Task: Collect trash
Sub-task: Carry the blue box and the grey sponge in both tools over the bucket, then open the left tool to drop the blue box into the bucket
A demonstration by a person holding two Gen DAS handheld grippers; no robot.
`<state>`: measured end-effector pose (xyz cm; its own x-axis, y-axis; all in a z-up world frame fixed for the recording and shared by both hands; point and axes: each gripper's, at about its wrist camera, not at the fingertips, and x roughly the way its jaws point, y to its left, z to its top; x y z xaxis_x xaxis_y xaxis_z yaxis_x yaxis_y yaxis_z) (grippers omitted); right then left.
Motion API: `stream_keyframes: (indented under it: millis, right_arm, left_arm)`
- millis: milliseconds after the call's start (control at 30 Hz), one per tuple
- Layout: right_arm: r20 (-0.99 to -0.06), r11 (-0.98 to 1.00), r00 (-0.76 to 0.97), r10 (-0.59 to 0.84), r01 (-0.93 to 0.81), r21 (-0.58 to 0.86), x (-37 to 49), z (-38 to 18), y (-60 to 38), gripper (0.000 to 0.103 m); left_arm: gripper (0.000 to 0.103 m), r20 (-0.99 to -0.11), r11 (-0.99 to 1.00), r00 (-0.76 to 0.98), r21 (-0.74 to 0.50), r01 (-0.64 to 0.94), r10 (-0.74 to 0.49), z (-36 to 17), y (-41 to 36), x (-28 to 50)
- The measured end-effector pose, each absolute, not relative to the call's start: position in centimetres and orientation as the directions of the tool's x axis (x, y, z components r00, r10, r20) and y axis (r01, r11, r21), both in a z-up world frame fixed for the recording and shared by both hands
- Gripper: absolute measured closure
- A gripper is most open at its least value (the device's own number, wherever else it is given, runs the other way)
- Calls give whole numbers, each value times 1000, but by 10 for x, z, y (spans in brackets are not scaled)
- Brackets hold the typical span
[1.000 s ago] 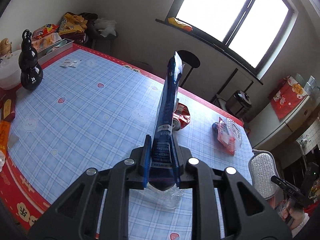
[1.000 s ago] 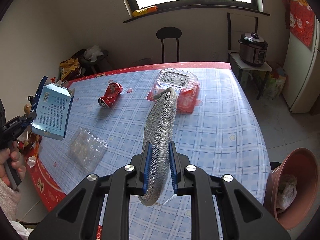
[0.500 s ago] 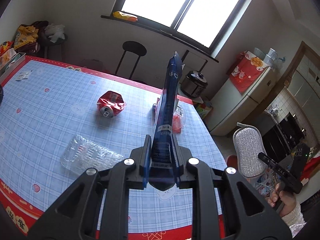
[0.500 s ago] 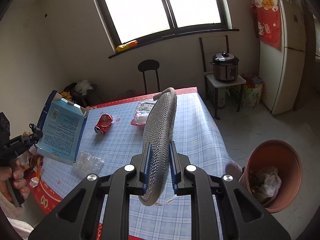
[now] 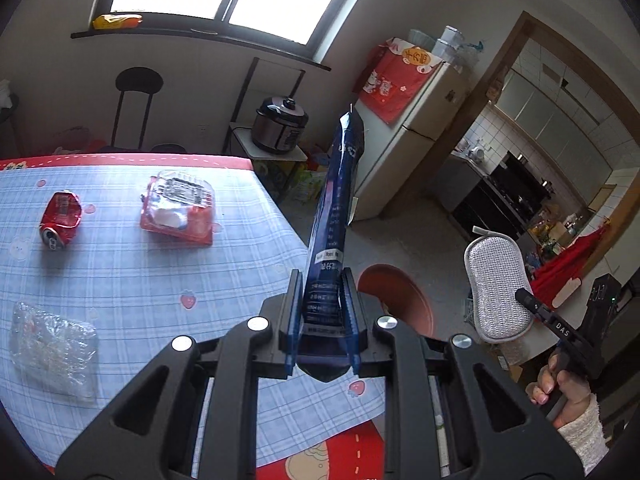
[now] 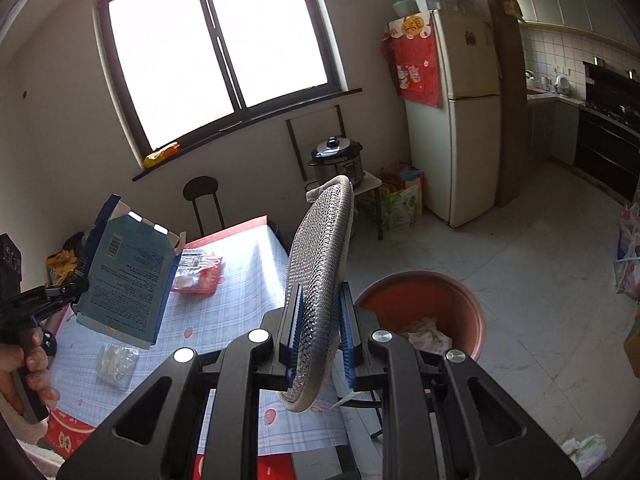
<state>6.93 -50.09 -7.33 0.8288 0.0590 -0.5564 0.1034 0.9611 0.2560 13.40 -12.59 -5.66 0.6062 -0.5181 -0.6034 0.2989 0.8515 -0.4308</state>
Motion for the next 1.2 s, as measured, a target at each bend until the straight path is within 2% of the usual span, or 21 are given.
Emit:
stream_keyframes:
  millis: [200, 633, 700, 733, 900, 1033, 1133, 1200]
  right_arm:
    - [-550, 948, 835, -23, 193, 254, 42, -76, -549, 85]
    - [-590, 916, 790, -164, 344, 208, -2, -84, -626, 85]
    - [-589, 909, 789, -173, 358, 213, -5, -85, -633, 85]
    - [-587, 906, 790, -175, 362, 218, -6, -86, -636, 85]
    - [-570, 910, 805, -167, 348, 225, 1, -84, -632, 85]
    - [-557, 917, 817, -149, 324, 231, 13, -83, -627, 85]
    - [-547, 927, 826, -135, 300, 225, 28, -79, -619, 85]
    - [-542, 935, 830, -128, 283, 212, 41, -77, -613, 85]
  left_arm:
    - [81, -607, 801, 522, -444, 402, -599, -64, -213, 160]
    - [79, -600, 714, 409, -455, 533, -688, -101, -388, 214]
    - [52, -602, 718, 425, -407, 565, -676, -104, -407, 220]
    - [32, -602, 731, 446, -386, 562, -662, -105, -412, 222]
    - [27, -581, 759, 506, -362, 541, -638, -94, -396, 224]
    - [17, -565, 793, 569, -313, 522, -598, -77, -359, 212]
    - [16, -555, 822, 617, -268, 503, -559, -64, -325, 202]
    - [8, -552, 848, 653, -234, 476, -519, -57, -301, 195]
